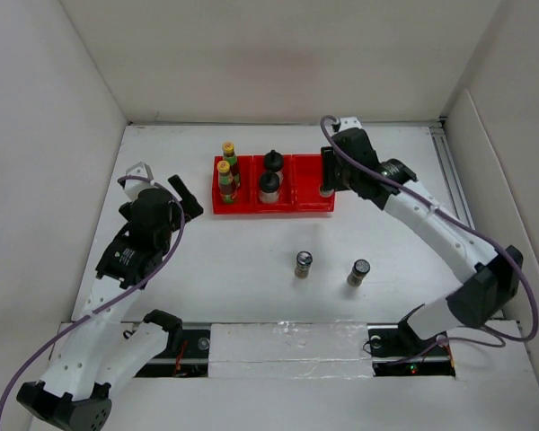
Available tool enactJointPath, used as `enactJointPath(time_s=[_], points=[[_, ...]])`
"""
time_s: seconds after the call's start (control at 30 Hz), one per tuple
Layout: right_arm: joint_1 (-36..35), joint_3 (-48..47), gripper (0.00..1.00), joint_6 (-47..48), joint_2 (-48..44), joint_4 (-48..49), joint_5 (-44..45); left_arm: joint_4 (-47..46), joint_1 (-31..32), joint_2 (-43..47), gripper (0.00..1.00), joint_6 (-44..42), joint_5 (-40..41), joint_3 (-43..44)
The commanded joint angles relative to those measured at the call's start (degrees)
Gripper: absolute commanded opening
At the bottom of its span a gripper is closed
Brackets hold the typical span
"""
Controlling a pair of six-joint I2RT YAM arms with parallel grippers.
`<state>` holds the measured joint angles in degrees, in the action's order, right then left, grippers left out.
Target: Organize the condiment bottles
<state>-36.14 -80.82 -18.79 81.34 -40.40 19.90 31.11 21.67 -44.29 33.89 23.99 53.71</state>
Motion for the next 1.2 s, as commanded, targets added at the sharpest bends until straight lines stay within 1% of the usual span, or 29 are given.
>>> enactJointPath(time_s=[0.0, 0.1, 0.13, 0.17, 0.2, 0.23, 0.27, 0.3, 0.37, 0.5, 0.6, 0.7, 0.87, 1.1, 1.17], points=[[3.3, -6.5, 0.00, 5.5, 7.1, 0.1, -1.9, -0.8, -0.1, 1.2, 0.99, -0.3, 0.2, 0.7], [6.5, -13.6, 0.00, 8.1, 15.4, 1.6, -5.9, -1.1, -0.1, 1.5, 0.99, -0.3, -0.3, 0.5], [7.0, -18.3, 0.00, 9.2, 17.7, 0.2, -7.5, -1.1, -0.1, 1.6, 0.99, -0.4, -0.3, 0.4], [7.7, -20.3, 0.00, 9.5, 20.1, -0.3, -7.7, -1.2, -0.1, 1.7, 0.99, -0.3, -0.4, 0.4], [7.8, -22.7, 0.00, 9.9, 24.4, -1.0, -7.5, -1.1, -0.1, 1.5, 0.99, -0.3, -0.4, 0.4], [8.3, -27.4, 0.00, 10.8, 28.5, -2.8, -7.3, -1.1, -0.1, 1.5, 0.99, -0.3, -0.6, 0.4], [8.3, -29.3, 0.00, 11.1, 28.5, -3.2, -6.9, -1.1, -0.1, 1.5, 0.99, -0.5, -0.6, 0.4], [8.3, -31.1, 0.00, 11.3, 31.7, -3.5, -6.4, -1.1, -0.1, 1.6, 0.99, -0.4, -0.4, 0.5], [8.8, -36.0, 0.00, 11.8, 34.4, -5.0, -5.1, -1.0, -0.1, 1.6, 0.99, -0.4, -0.3, 0.5], [10.8, -39.8, 0.00, 12.5, 38.5, -4.8, -4.6, -1.1, -0.1, 1.9, 0.99, -0.4, -0.5, 0.3], [12.4, -39.9, 0.00, 12.4, 40.3, -4.3, -5.2, -1.1, -0.1, 1.9, 0.99, -0.6, -0.6, 0.3], [13.6, -38.5, 0.00, 12.4, 41.0, -1.9, -6.3, -1.2, -0.1, 1.8, 0.99, -0.6, -0.8, 0.5], [14.9, -35.9, 0.00, 13.2, 42.4, 0.8, -10.8, -1.4, -0.1, 1.8, 0.99, -0.8, -1.1, 0.4], [15.4, -35.4, 0.00, 14.0, 43.3, 3.2, -11.2, -1.5, -0.1, 1.5, 0.99, -1.0, -1.3, 0.3], [15.9, -35.7, 0.01, 14.0, 44.3, 3.7, -11.9, -1.5, -0.1, 1.5, 0.99, -1.0, -1.3, 0.4]])
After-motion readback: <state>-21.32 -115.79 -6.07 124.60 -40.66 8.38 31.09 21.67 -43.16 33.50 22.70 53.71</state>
